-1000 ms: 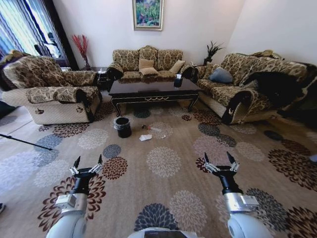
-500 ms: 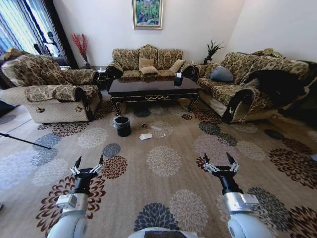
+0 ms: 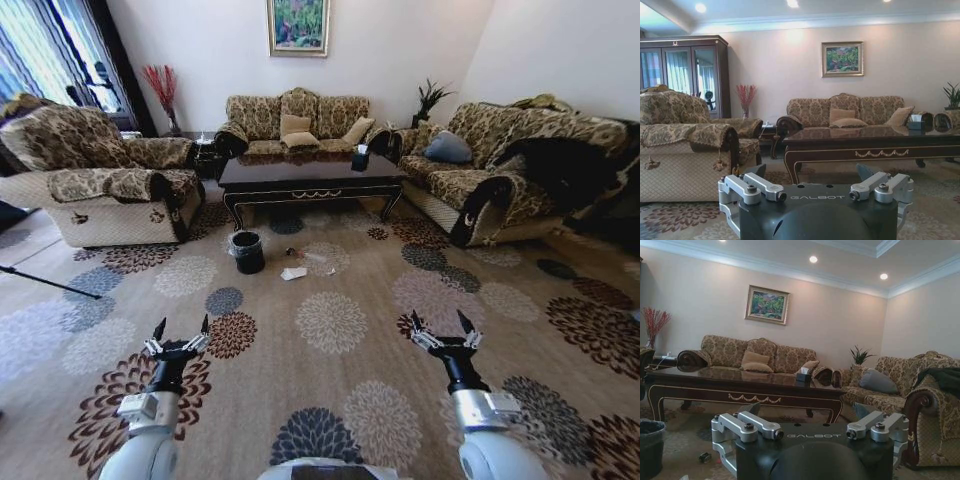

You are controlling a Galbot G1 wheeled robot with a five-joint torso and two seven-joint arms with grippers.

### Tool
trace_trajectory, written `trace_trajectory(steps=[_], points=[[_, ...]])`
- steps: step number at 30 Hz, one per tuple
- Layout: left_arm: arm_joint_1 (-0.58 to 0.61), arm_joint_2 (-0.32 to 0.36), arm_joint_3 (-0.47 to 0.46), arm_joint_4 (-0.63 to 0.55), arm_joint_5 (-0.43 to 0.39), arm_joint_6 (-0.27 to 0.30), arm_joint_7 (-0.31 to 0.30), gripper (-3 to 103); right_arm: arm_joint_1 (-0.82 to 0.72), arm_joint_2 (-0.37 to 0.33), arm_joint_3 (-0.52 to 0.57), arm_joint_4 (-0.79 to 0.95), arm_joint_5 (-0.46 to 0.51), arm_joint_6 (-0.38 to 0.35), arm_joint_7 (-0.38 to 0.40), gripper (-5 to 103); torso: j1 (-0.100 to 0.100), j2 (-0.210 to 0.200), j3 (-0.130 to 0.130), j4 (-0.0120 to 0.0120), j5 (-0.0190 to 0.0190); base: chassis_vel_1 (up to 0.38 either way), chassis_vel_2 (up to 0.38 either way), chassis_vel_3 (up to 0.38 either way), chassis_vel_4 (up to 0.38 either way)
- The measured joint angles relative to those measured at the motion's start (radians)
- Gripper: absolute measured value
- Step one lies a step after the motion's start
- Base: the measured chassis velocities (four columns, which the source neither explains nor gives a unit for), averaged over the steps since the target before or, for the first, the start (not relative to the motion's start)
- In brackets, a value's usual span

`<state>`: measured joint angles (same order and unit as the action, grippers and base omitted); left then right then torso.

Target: Move to the front of the table and pick up the trash from the floor, then place it into the trash bin.

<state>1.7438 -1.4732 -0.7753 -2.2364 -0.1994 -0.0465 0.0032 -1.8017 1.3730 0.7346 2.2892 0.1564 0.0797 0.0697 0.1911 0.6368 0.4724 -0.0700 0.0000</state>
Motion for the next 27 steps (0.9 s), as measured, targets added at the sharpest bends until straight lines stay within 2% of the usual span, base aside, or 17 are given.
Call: trace_trajectory(steps=[27], points=[[-0.005,-0.004,0.004,0.028,0.007,-0.018,0.009,100,0.007,0.000,-0.004,-0.016,-0.001,0.005,0.000,100,-0.044,-0.110,-0.065,0.0000,0.0000,0.000,0.000,0.000,0.000]])
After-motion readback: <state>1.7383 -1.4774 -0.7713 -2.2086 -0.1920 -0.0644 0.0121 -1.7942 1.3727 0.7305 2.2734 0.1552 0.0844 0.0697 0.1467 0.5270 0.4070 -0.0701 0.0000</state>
